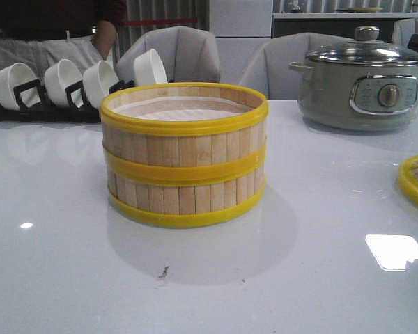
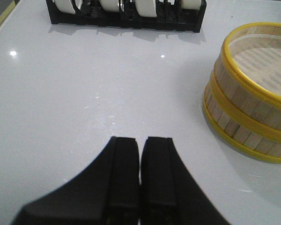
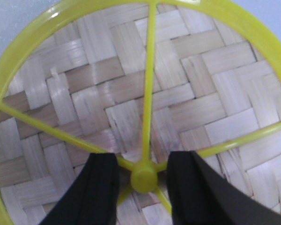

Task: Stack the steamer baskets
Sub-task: 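Grip the lid's yellow hub with the right gripper and lift it, then carry the lid over the stacked baskets and lower it on top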

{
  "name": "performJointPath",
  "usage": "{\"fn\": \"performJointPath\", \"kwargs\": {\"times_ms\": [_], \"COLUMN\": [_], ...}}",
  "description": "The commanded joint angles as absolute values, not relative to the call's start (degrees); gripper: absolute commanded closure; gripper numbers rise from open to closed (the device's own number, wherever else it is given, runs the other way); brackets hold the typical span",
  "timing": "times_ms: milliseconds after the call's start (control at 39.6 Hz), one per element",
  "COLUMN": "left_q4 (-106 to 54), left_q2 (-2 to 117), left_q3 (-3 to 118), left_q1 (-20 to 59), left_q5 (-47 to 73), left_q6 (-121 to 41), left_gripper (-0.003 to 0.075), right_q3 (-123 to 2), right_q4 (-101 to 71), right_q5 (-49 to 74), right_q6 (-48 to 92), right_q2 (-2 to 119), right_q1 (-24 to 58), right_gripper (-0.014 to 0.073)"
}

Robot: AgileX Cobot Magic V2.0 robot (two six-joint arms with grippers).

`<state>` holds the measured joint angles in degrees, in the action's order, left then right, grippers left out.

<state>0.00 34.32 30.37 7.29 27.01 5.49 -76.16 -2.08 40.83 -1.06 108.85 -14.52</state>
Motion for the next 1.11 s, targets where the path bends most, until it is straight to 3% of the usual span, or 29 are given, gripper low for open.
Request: {"fn": "performJointPath", "kwargs": {"times_ms": [0,227,631,1085], "left_q4": [0.00,0.00,0.00,0.00], "left_q2": [34.31,34.31,34.31,34.31], "left_q3": [32.10,32.10,32.10,32.10], "left_q1": [7.22,7.22,7.22,7.22], "left_q5": [22.21,22.21,22.21,22.21], "left_q6": [5.99,5.99,5.99,5.99], "left_gripper": [0.0635,0.0635,0.0635,0.0635], "right_q3": [-78.00,-78.00,-85.46,-107.71], "right_q4": [-1.33,-1.33,-1.33,-1.33], "right_q5": [39.47,39.80,47.12,59.07], "right_q6": [-0.87,-0.87,-0.87,-0.95], "right_q2": [106.00,106.00,101.80,100.76], "right_q1": [-15.04,-14.93,-9.05,9.36], "right_gripper": [0.0306,0.0568,0.0558,0.0558]}}
